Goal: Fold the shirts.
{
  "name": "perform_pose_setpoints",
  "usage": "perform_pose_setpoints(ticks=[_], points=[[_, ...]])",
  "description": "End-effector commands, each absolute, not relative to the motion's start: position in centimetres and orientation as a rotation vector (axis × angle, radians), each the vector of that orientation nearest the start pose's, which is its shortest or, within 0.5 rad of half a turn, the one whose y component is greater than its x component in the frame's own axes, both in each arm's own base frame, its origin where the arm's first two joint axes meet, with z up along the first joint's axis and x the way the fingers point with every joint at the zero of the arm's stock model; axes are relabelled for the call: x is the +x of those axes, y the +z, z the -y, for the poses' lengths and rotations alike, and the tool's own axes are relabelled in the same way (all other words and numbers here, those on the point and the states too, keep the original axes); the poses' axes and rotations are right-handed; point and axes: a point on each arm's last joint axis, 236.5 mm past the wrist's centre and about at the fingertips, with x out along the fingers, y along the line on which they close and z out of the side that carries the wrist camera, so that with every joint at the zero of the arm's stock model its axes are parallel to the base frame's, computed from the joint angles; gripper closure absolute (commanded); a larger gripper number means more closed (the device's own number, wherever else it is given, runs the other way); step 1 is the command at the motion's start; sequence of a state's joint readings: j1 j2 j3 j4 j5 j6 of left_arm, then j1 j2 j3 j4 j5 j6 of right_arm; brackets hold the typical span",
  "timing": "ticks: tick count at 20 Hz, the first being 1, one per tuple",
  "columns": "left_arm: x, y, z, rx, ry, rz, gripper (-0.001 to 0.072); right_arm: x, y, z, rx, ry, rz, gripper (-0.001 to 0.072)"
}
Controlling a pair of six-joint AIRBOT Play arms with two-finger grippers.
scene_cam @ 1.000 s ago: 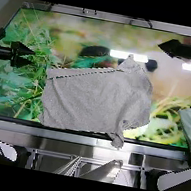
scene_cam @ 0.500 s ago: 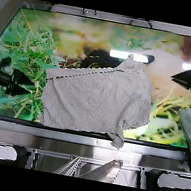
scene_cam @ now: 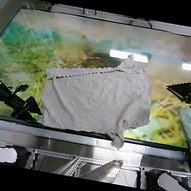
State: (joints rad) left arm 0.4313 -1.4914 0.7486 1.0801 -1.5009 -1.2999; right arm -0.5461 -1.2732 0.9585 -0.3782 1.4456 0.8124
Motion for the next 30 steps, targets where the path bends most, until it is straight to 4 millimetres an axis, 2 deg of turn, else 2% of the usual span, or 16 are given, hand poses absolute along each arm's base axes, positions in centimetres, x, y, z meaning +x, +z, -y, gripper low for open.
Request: perform_pose_setpoints(ticks=[1,6,9,12,13,15,18,19,20,22,24,25,26,27,28,30], points=[[21.4,-11.4,3.0,-0.744,-0.272,-1.966,0.0225,36.4,10.8,-3.6,0.745,0.705,-0.799,0.0468],[26.3,-10.3,1.2,-0.638,-0.269,-1.777,0.0226,35.9,12.2,-3.9,0.707,0.705,-0.768,0.0468],[25.0,-11.8,2.0,-0.609,-0.301,-1.779,0.0225,35.9,12.3,-3.8,0.703,0.702,-0.763,0.0468],[24.2,-13.2,3.5,-0.67,-0.323,-1.764,0.0225,35.9,12.3,-3.8,0.703,0.702,-0.763,0.0468],[24.0,-13.4,4.5,-0.708,-0.359,-1.766,0.0226,35.9,12.4,-3.8,0.702,0.703,-0.762,0.0468],[23.5,-13.3,6.4,-0.753,-0.44,-1.777,0.0294,35.8,12.6,-3.9,0.7,0.705,-0.757,0.0468],[23.0,-12.9,7.6,-0.743,-0.49,-1.807,0.0298,35.7,12.7,-4.0,0.705,0.701,-0.763,0.0468],[22.9,-12.9,7.8,-0.738,-0.497,-1.811,0.0415,35.6,12.5,-3.8,0.711,0.688,-0.776,0.0468],[22.8,-12.7,7.9,-0.735,-0.513,-1.813,0.0706,35.3,12.0,-3.3,0.722,0.659,-0.805,0.0468],[22.8,-12.6,8.0,-0.735,-0.521,-1.813,0.0683,34.6,9.6,-1.1,0.743,0.534,-0.901,0.0469],[23.4,-12.2,7.8,-0.728,-0.53,-1.801,0.0684,32.9,5.7,2.3,0.779,0.338,-1.037,0.047],[24.0,-11.7,7.7,-0.716,-0.539,-1.787,0.0684,31.6,3.7,3.3,0.816,0.261,-1.099,0.0465],[24.8,-11.1,7.4,-0.699,-0.543,-1.763,0.0684,30.3,1.9,3.4,0.848,0.219,-1.147,0.0425],[25.8,-10.4,7.1,-0.676,-0.542,-1.73,0.0684,29.2,0.1,3.1,0.867,0.194,-1.18,0.0261],[26.7,-9.9,6.9,-0.657,-0.541,-1.7,0.0684,28.4,-1.9,2.5,0.905,0.172,-1.2,0.0153],[28.0,-9.0,6.5,-0.639,-0.534,-1.666,0.0684,26.8,-5.6,1.3,0.961,0.121,-1.241,0.0153]])
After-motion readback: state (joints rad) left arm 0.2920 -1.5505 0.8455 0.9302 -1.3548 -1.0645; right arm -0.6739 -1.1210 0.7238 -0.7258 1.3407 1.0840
